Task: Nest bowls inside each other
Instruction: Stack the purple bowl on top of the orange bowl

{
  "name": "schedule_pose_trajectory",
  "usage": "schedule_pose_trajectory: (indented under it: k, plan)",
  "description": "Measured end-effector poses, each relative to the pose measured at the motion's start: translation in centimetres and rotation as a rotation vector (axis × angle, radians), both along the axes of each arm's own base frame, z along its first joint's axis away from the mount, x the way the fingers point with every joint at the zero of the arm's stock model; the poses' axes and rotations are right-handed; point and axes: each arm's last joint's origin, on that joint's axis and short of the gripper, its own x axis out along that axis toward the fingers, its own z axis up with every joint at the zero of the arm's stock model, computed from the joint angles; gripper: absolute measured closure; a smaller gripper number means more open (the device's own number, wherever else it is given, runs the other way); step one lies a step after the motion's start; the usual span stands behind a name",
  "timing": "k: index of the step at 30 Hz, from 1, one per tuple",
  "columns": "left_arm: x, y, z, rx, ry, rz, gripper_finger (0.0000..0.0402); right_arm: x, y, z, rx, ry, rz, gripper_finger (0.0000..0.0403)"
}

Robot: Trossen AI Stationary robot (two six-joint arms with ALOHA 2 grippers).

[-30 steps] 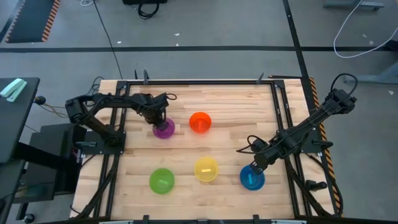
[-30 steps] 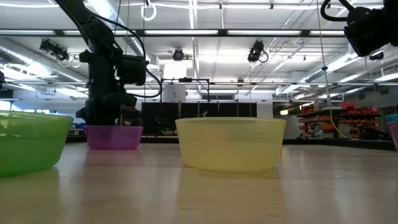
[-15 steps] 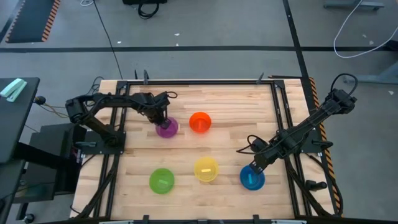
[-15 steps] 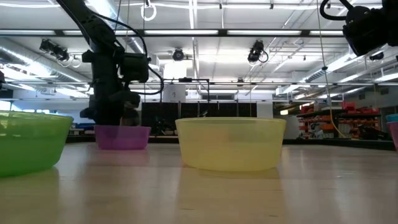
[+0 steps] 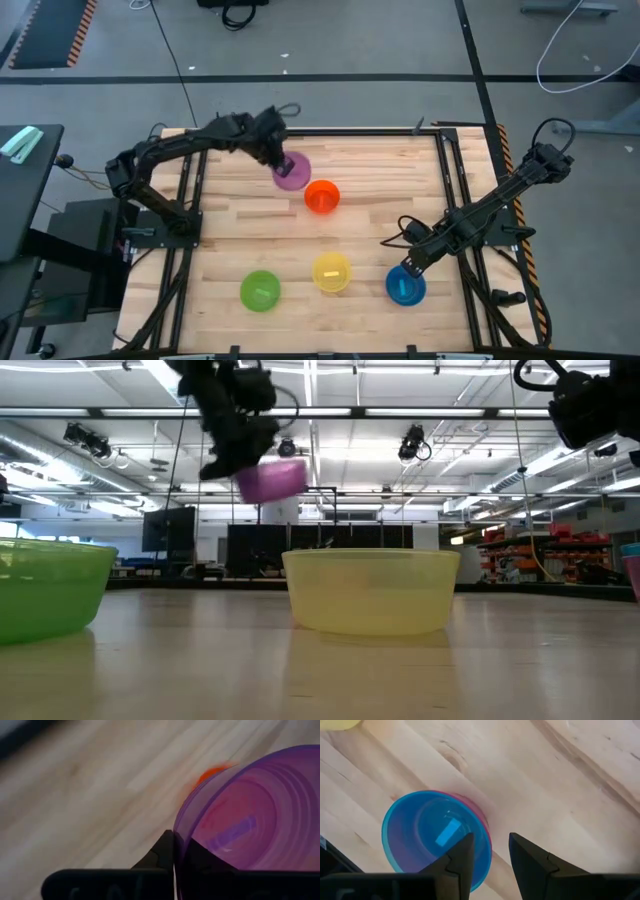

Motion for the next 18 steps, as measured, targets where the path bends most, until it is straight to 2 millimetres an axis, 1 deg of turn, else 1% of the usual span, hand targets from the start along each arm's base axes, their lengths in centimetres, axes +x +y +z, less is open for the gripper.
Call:
schedule_pose_trajectory:
  k: [2,4,7,9,11,13,18]
  plan:
    - [0.5,0.3,2.1,0.038,-0.051,-0.014,0.0392,0.1,-0.2,0.0,-0.002,-0.001,0.001,0.0273]
    - [1.0,0.5,3.7,0.057,-0.075,-0.022,0.0394,0.3,-0.4,0.0,-0.006,-0.004,0.005,0.0273]
    - [2.1,1.0,5.0,0.059,-0.053,-0.046,0.0394,0.5,-0.9,0.0,-0.012,-0.006,0.006,0.0273]
    - [3.1,1.3,5.1,0.046,-0.01,-0.073,0.0393,0.6,-1.1,0.0,-0.015,-0.007,0.007,0.0273]
    - [4.4,1.4,4.6,0.024,0.051,-0.108,0.0394,0.7,-1.2,0.0,-0.017,-0.008,0.013,0.0273]
    - [5.8,1.3,3.6,0.0,0.113,-0.15,0.0394,0.7,-1.3,0.0,-0.018,-0.008,0.022,0.0273]
    - [9.2,0.7,-0.4,-0.077,0.199,-0.256,0.0392,0.7,-1.1,0.0,-0.019,-0.009,0.035,0.0273]
